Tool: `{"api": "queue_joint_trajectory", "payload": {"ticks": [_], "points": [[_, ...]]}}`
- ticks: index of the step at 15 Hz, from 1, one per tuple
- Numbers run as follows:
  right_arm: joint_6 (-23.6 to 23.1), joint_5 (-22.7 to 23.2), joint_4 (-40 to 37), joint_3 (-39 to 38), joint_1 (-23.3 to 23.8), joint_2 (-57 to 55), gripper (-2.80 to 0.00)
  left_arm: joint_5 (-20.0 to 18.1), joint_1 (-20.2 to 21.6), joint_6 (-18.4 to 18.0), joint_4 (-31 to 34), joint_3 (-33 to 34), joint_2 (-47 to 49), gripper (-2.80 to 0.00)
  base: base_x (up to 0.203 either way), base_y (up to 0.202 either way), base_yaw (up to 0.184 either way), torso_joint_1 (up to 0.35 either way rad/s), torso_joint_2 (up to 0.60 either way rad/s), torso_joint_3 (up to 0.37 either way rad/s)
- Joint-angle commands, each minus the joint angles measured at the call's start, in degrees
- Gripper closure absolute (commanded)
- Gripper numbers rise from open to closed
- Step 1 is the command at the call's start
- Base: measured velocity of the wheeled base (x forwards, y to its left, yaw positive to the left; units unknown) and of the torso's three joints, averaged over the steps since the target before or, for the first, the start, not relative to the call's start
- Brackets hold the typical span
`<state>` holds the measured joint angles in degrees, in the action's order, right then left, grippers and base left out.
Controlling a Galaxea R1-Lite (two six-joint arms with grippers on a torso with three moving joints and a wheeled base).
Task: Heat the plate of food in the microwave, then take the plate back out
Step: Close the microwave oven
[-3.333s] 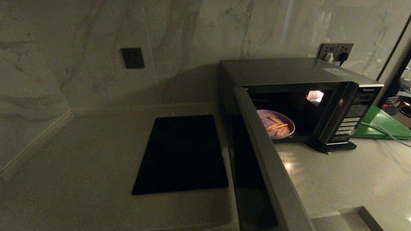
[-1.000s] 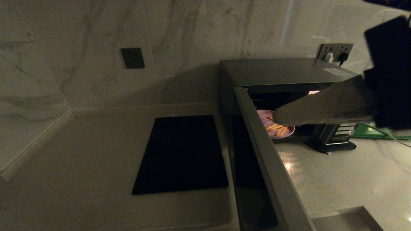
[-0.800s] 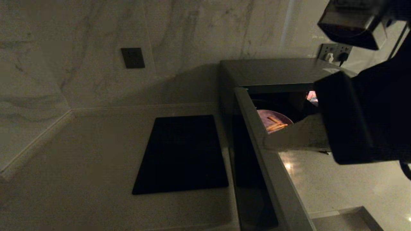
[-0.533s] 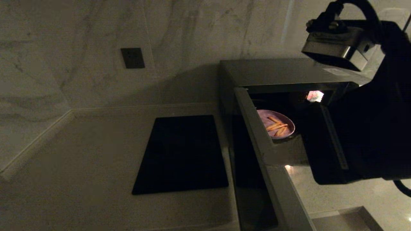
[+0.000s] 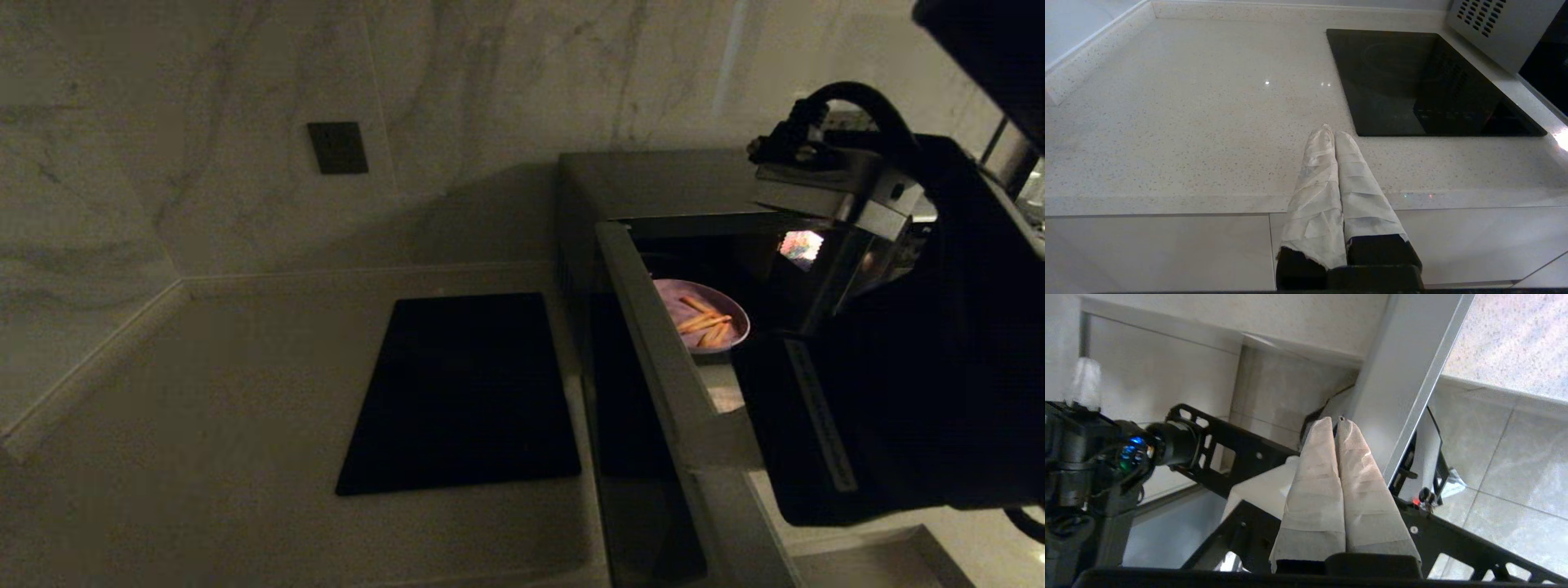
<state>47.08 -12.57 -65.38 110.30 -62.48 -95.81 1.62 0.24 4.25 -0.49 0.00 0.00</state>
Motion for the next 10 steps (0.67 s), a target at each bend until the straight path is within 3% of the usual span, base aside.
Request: {"api": "queue_joint_trajectory", "payload": {"ticks": [1,6,10], "points": [[0.38,-0.09,-0.54,-0.64,-0.1,-0.08,0.0,0.05,0.02,0.06,-0.04,0.0,0.09,0.0,0.0,0.0,0.0,0.0,0.0,0.0],[1.05,-0.32,-2.96,-1.49,-0.1,-0.08,0.0,0.05,0.02,0.06,-0.04,0.0,0.09,0.0,0.0,0.0,0.0,0.0,0.0,0.0],[2.83,-3.93,-3.74,-3.46,-0.06,0.0,0.0,0.05,0.02,0.06,-0.04,0.0,0.09,0.0,0.0,0.0,0.0,0.0,0.0,0.0]]}}
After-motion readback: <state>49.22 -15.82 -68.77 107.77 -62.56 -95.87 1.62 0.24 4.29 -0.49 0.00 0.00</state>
